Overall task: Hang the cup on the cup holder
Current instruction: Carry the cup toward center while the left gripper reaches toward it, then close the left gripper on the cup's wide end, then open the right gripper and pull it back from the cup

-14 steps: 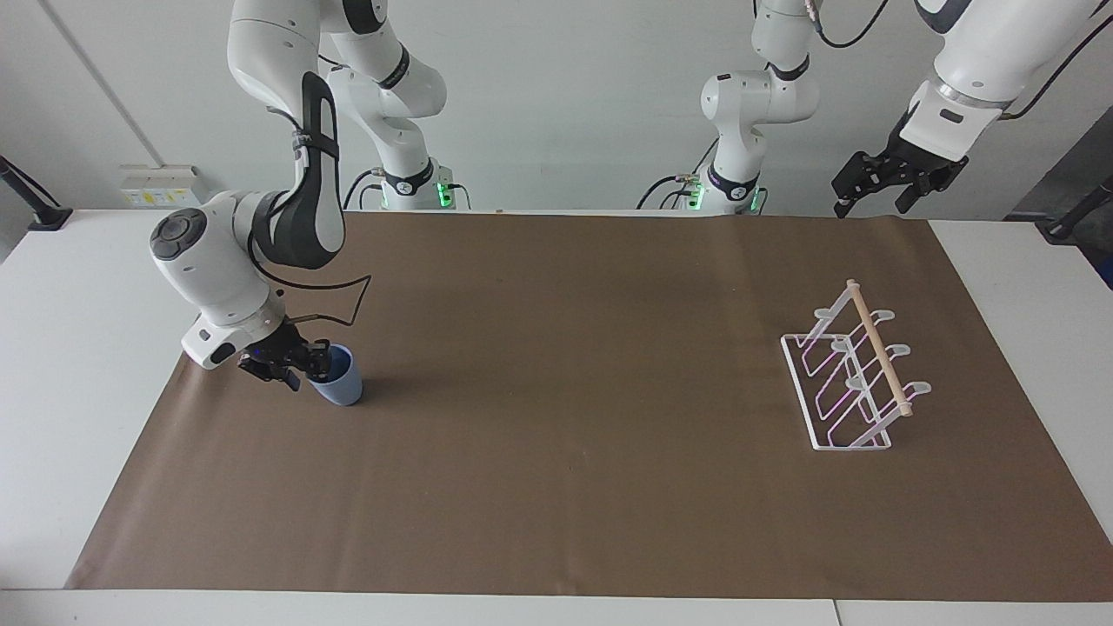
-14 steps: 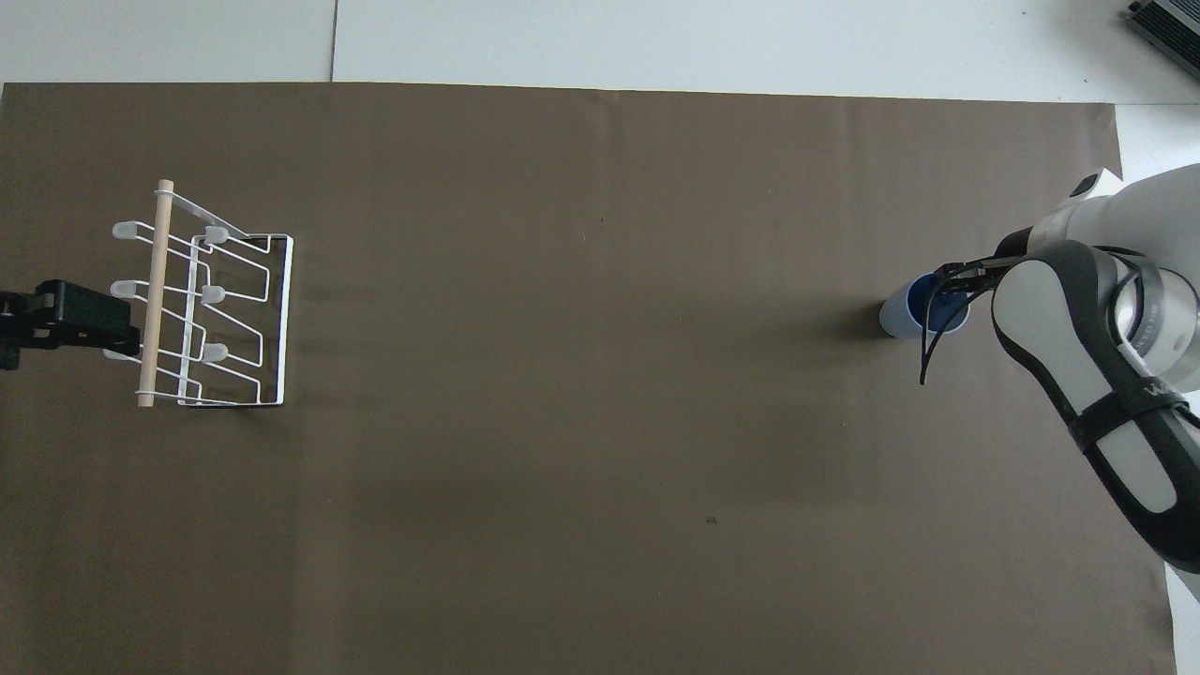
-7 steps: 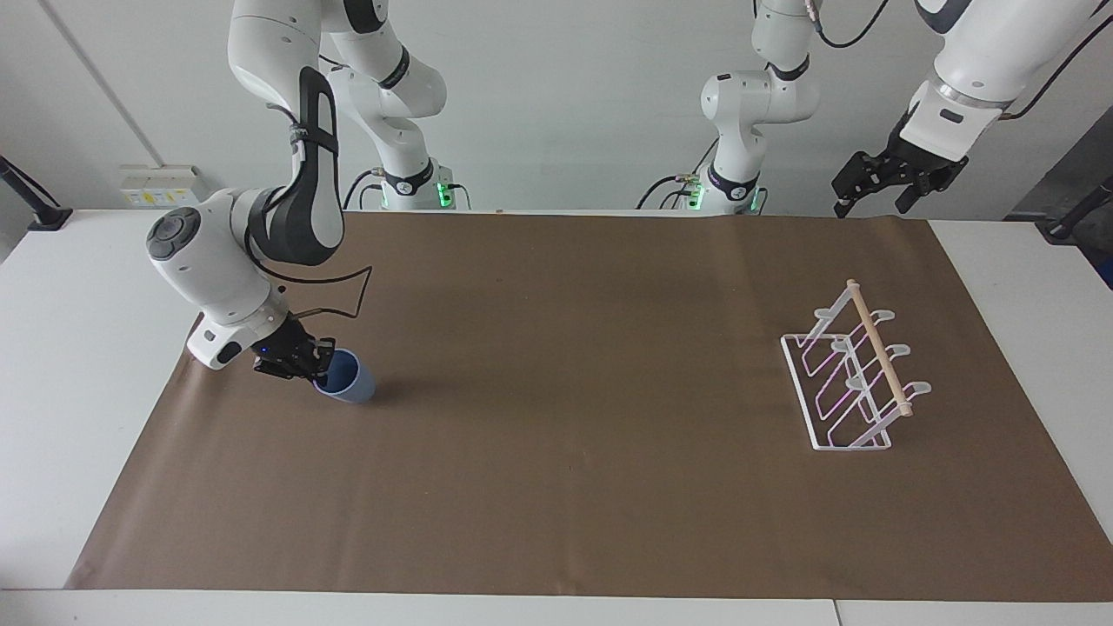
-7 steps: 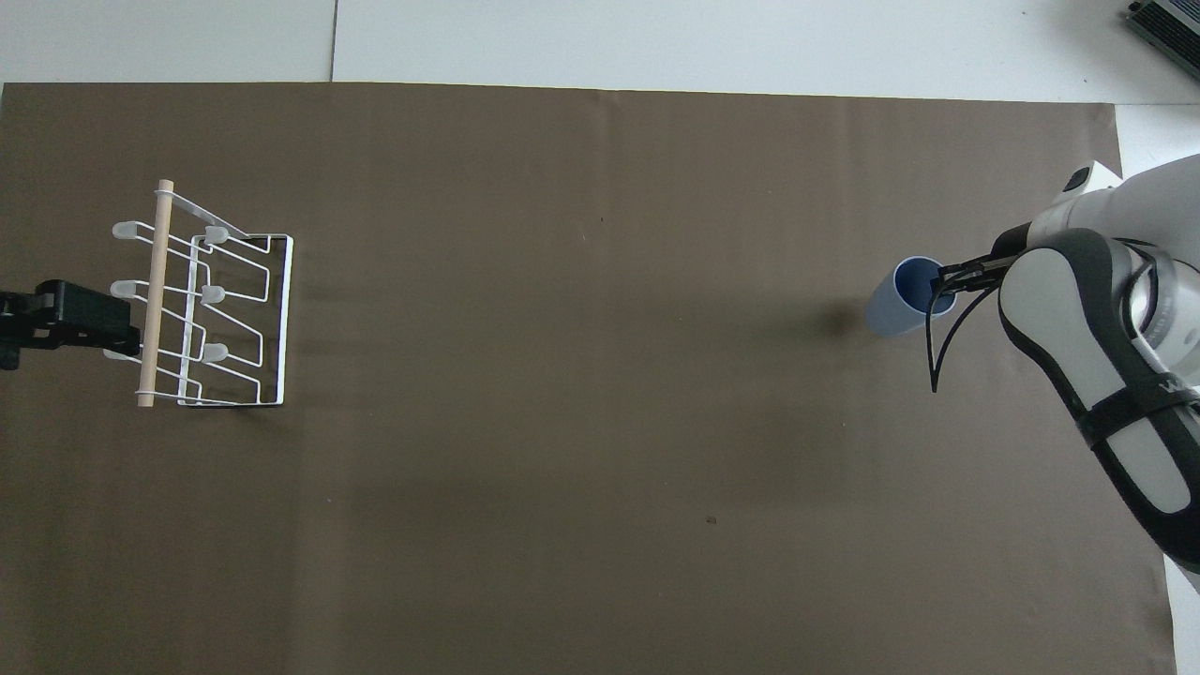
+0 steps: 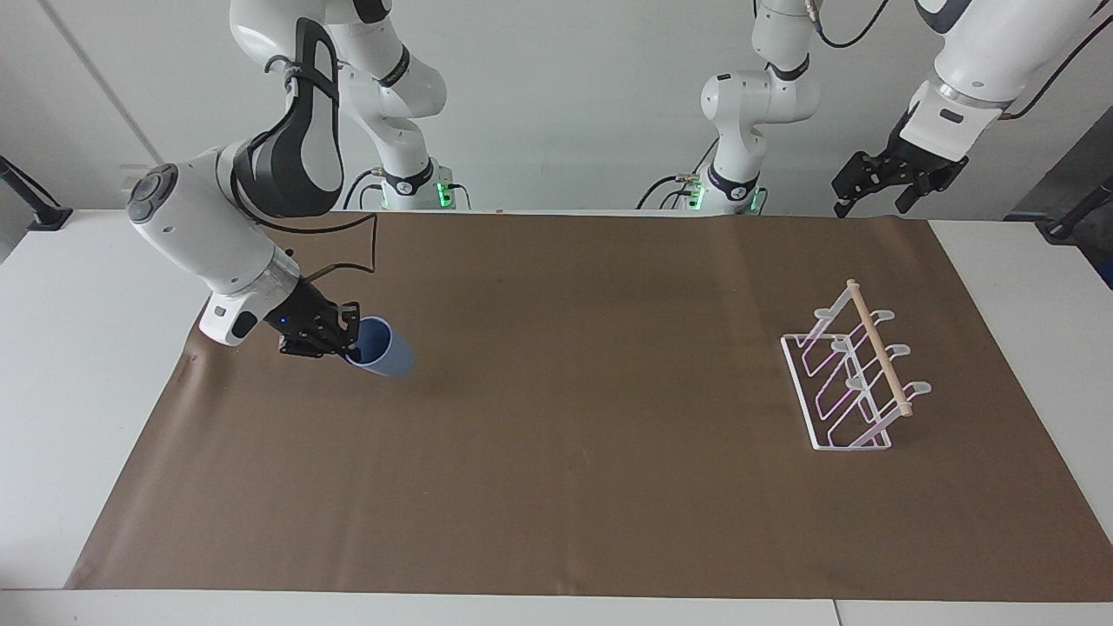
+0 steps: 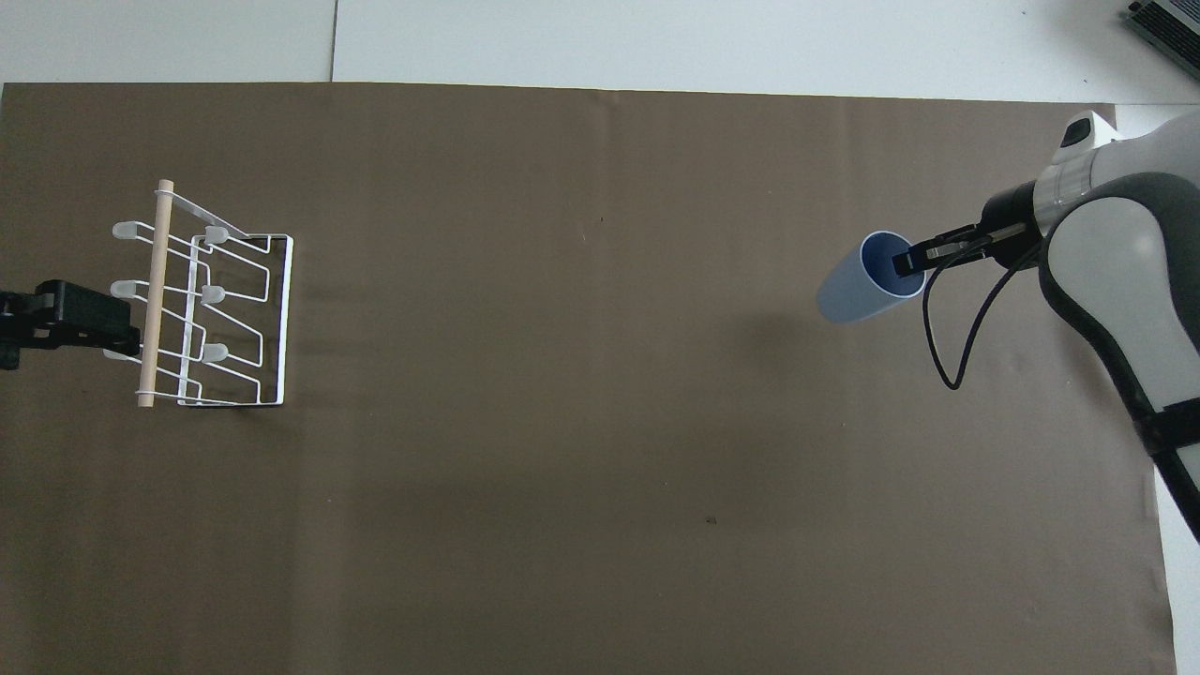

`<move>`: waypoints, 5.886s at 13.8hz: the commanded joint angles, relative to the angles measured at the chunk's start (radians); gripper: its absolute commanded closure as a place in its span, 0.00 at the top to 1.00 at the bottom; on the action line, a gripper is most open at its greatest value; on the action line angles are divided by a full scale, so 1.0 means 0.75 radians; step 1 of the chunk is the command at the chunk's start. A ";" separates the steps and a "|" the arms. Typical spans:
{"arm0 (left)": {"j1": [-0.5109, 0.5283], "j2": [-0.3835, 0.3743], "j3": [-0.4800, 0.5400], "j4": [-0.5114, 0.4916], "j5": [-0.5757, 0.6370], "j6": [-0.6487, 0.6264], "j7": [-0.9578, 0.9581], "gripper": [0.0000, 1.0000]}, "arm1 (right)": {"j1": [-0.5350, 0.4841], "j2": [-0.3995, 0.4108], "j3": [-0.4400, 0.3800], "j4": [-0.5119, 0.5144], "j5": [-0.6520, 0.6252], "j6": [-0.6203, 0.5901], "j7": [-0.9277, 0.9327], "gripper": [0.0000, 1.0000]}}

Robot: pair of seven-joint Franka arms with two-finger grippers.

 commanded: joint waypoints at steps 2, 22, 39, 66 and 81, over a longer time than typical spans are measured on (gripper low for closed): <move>-0.008 -0.020 0.008 -0.015 0.025 0.000 0.010 1.00 | -0.033 0.001 0.006 0.046 0.214 -0.137 -0.054 0.00; -0.031 -0.014 -0.077 -0.019 -0.512 0.151 -0.822 1.00 | 0.057 -0.130 0.012 -0.199 1.255 -0.251 0.336 0.00; -0.217 0.117 -0.253 -0.023 -0.744 0.785 -2.493 1.00 | 0.299 -0.197 0.010 -0.341 1.575 -0.063 0.502 0.00; -0.364 0.140 -0.249 -0.124 -0.681 0.971 -2.723 0.00 | 0.307 -0.195 0.010 -0.339 1.567 -0.047 0.502 0.00; -0.344 0.138 -0.239 -0.107 -0.664 0.947 -2.703 0.00 | 0.297 -0.195 0.010 -0.337 1.550 -0.057 0.541 0.51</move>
